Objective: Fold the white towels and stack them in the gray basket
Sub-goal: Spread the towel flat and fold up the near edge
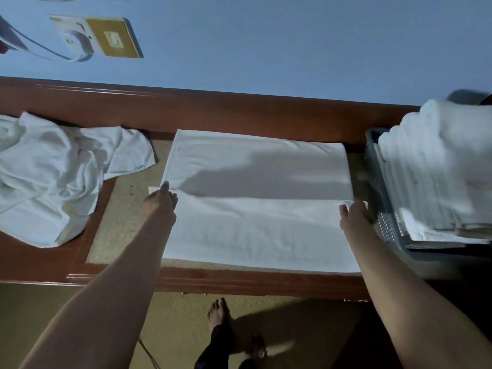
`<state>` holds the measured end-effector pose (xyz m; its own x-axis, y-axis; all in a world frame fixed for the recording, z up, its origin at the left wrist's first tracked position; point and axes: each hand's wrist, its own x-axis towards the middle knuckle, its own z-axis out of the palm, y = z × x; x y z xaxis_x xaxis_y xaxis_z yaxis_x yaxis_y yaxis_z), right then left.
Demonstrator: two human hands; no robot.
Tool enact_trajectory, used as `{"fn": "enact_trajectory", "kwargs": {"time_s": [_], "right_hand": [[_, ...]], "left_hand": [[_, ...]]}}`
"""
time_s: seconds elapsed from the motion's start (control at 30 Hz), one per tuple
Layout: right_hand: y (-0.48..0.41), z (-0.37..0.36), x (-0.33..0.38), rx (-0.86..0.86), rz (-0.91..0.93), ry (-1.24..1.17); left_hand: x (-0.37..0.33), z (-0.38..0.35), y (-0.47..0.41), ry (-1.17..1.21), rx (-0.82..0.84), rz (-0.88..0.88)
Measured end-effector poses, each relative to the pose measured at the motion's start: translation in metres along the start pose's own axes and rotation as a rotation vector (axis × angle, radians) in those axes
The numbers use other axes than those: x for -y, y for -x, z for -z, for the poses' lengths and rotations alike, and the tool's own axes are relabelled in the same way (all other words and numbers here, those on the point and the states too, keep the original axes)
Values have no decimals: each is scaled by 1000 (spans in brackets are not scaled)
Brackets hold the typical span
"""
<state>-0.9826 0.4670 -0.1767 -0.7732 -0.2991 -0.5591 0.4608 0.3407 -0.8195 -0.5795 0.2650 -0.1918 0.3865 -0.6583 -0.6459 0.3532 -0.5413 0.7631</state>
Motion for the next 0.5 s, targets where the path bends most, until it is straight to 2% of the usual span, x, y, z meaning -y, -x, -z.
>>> {"fn": "enact_trajectory", "kwargs": {"time_s": [0.03,0.1,0.17,0.2,0.27,0.37,0.43,0.5], "right_hand": [[-3,-6,-2,-19,49,-69],[-13,-23,-9,-135,-10,-231],[-21,-45,-20,-224,6,-60],[-19,-56,-29,-200,105,128],[-7,-69,-60,-67,377,430],[10,-78,-113,155,837,733],[10,-83,-140,290,971,977],[8,-85,-158,395,971,1231]], "left_hand": [[8,-3,-8,-29,14,-47],[20,-9,-9,-258,31,-192],[38,-13,3,-608,85,-374],[49,-16,11,-739,150,-476],[77,-21,23,-926,319,-714],[123,-32,29,-1178,559,-1033],[149,-38,28,-1330,691,-1096],[166,-46,26,-1486,802,-1127]]}}
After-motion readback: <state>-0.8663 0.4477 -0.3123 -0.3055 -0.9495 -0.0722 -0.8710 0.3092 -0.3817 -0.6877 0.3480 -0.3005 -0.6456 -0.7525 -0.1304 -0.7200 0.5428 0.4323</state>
